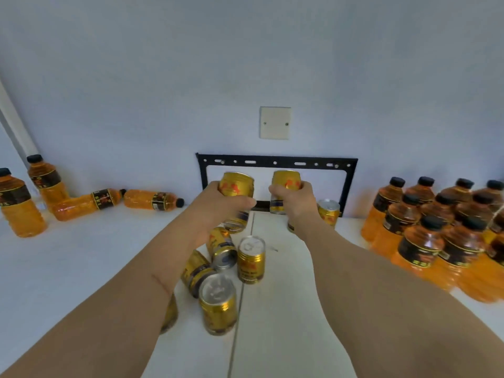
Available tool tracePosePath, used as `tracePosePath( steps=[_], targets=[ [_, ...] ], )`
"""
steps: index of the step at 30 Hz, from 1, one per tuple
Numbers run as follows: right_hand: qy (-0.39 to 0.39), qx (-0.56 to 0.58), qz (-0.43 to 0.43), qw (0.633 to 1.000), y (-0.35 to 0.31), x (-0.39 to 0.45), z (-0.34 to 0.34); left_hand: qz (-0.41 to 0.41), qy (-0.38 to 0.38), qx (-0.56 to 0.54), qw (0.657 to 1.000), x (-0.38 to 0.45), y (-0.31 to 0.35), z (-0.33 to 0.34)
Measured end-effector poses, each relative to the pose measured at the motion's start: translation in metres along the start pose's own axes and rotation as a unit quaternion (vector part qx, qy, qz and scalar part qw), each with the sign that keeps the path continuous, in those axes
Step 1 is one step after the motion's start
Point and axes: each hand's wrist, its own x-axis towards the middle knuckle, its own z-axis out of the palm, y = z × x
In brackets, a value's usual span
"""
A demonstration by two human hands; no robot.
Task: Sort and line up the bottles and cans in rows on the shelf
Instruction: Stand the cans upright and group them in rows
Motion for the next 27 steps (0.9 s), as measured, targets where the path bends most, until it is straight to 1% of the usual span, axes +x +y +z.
tracePosePath(
  steps=[3, 6, 11, 16, 21, 27],
  targets=[
    [0.002, 0.007, 0.017, 1.000, 0.027, -0.004, -0.038, -0.006, -0.013, -0.030, 0.999, -0.021, 0.001, 0.049],
    [-0.001, 0.013, 0.021, 1.000, 0.052, -0.008, -0.063, -0.011, -0.005, -0.039, 0.999, -0.035, -0.009, 0.090],
    [0.002, -0.001, 0.012, 1.000, 0.085, -0.007, -0.090, -0.042, 0.008, -0.034, 0.998, -0.031, -0.039, 0.134],
    [0.025, -0.032, 0.012, 0.999, 0.105, 0.007, -0.104, -0.058, -0.004, -0.016, 0.998, -0.014, -0.065, 0.160],
    [0.046, -0.046, 0.009, 0.998, 0.121, 0.018, -0.110, -0.054, -0.006, -0.025, 0.998, 0.004, -0.082, 0.172],
    [0.038, -0.055, 0.010, 0.998, 0.127, 0.031, -0.113, -0.055, -0.013, -0.020, 0.998, 0.025, -0.089, 0.180]
  ],
)
